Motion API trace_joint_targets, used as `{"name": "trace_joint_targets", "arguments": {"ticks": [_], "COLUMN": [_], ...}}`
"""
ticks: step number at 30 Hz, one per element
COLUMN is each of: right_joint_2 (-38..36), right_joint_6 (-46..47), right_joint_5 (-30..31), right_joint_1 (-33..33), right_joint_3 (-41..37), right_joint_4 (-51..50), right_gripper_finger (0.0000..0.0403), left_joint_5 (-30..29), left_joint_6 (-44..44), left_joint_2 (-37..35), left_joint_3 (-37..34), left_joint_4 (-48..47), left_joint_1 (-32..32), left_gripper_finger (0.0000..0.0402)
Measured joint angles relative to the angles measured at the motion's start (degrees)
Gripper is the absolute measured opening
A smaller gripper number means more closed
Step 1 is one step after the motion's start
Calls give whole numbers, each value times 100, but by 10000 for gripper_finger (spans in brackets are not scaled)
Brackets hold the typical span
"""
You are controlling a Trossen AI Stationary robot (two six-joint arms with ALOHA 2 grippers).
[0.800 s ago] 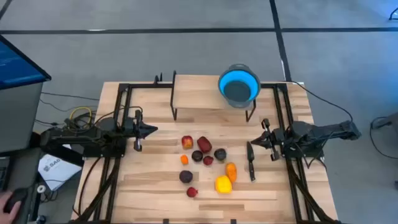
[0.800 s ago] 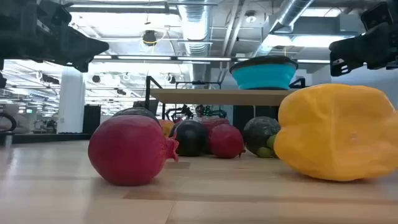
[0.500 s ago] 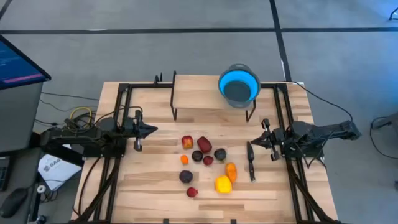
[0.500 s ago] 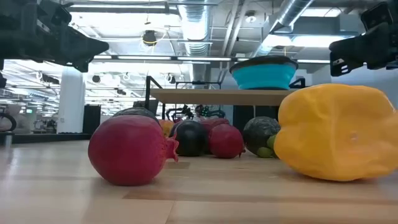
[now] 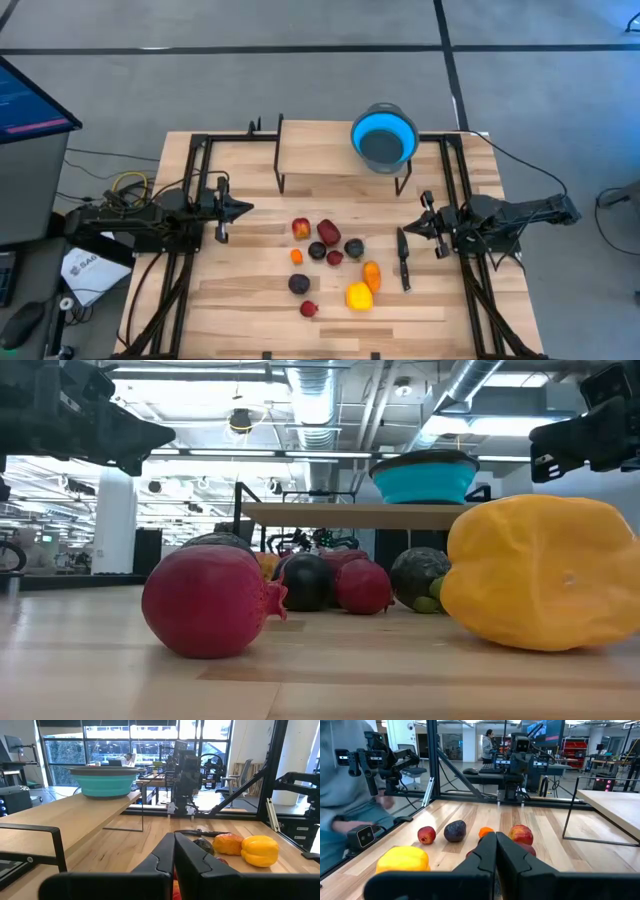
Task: Pick & Place Fruit
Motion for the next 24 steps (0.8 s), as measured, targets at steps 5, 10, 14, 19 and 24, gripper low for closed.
{"name": "trace_joint_targets", "arguments": {"ticks": [5, 10, 14, 19, 24], "right_joint_2": [0, 0, 0, 0, 2], "right_joint_6": [-1, 0, -1, -118, 123], "right_joint_5": [0, 0, 0, 3, -2], "right_joint_1": [-1, 0, 0, -4, -23], "right_joint_3": [0, -1, -1, -1, -1], "right_joint_4": [0, -1, -1, 3, 858], "right_gripper_finger": [0, 0, 0, 0, 0], "left_joint_5": [2, 4, 7, 26, 26], "left_joint_6": [0, 0, 0, 0, 0], "left_joint_2": [1, 0, 0, 0, -1], "left_joint_3": [-1, -1, 0, -1, -1], "left_joint_4": [-1, -1, 0, 0, 2], "left_joint_1": [1, 2, 0, 0, 2], "left_gripper_finger": [2, 2, 2, 2, 2]}}
